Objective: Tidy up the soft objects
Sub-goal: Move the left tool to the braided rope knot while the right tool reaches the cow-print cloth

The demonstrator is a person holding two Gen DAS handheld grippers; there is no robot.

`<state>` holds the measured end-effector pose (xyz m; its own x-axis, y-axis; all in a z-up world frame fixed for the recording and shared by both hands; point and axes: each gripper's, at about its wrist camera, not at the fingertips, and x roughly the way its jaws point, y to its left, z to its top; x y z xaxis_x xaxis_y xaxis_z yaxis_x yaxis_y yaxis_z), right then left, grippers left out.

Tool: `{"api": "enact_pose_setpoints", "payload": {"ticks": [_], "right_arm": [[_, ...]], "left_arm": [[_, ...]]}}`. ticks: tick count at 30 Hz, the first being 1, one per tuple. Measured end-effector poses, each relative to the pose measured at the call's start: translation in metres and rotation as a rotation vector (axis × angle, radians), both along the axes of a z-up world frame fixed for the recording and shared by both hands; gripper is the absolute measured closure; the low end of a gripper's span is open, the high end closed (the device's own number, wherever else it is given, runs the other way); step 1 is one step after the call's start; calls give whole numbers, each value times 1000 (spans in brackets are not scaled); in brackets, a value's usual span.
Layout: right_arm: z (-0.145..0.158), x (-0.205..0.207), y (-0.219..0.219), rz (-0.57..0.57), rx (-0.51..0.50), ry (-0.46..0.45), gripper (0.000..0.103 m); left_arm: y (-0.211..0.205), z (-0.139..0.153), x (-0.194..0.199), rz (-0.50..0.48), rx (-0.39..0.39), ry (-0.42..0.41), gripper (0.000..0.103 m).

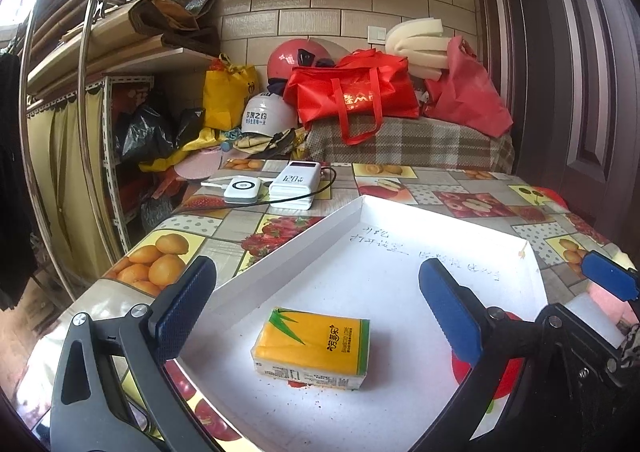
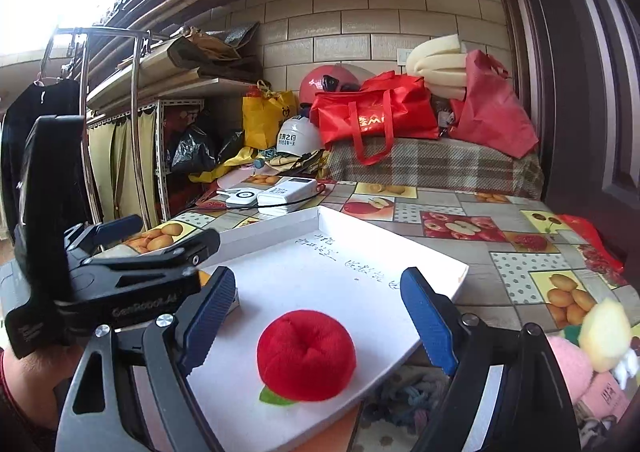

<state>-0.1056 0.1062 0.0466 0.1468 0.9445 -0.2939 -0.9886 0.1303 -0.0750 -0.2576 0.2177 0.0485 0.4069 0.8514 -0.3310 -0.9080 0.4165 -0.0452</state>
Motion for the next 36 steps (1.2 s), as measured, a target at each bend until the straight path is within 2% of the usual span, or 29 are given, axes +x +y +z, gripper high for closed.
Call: {"api": "enact_pose_setpoints", "payload": {"ticks": [2, 6, 9, 14, 17, 21, 24, 29, 32, 35, 36], "right_arm": [[1, -2, -7, -21, 2, -13, 18], [5, 1, -25, -165, 42, -54, 18], [9, 14, -41, -164, 71, -26, 18], [22, 57, -86, -149, 175, 37, 18], [28, 97, -118, -218, 186, 79, 17], [20, 135, -144, -265, 88, 102, 17], [11, 148, -150, -206, -35, 137, 17], [-5, 131, -137, -114, -204, 66, 18], [-13, 121, -126, -93, -282, 16, 18], [-18, 117, -118, -55, -338, 3, 29], [-21, 117, -114, -49, -363, 5, 30]], "left_arm": [[-5, 1, -1, -8, 21, -6, 0], [-14, 3, 1, -44, 31, -13, 0], [-27, 3, 3, -83, 32, -29, 0], [-63, 6, 24, -245, 73, -3, 1], [-87, 8, 42, -379, 74, -3, 1], [-114, 9, 69, -592, 37, 19, 1], [-132, 4, 100, -761, -29, 114, 1], [-153, -12, 150, -904, -132, 288, 1], [-162, -24, 168, -933, -156, 401, 1], [-166, -33, 176, -942, -177, 447, 2], [-165, -34, 177, -945, -189, 446, 6]]}}
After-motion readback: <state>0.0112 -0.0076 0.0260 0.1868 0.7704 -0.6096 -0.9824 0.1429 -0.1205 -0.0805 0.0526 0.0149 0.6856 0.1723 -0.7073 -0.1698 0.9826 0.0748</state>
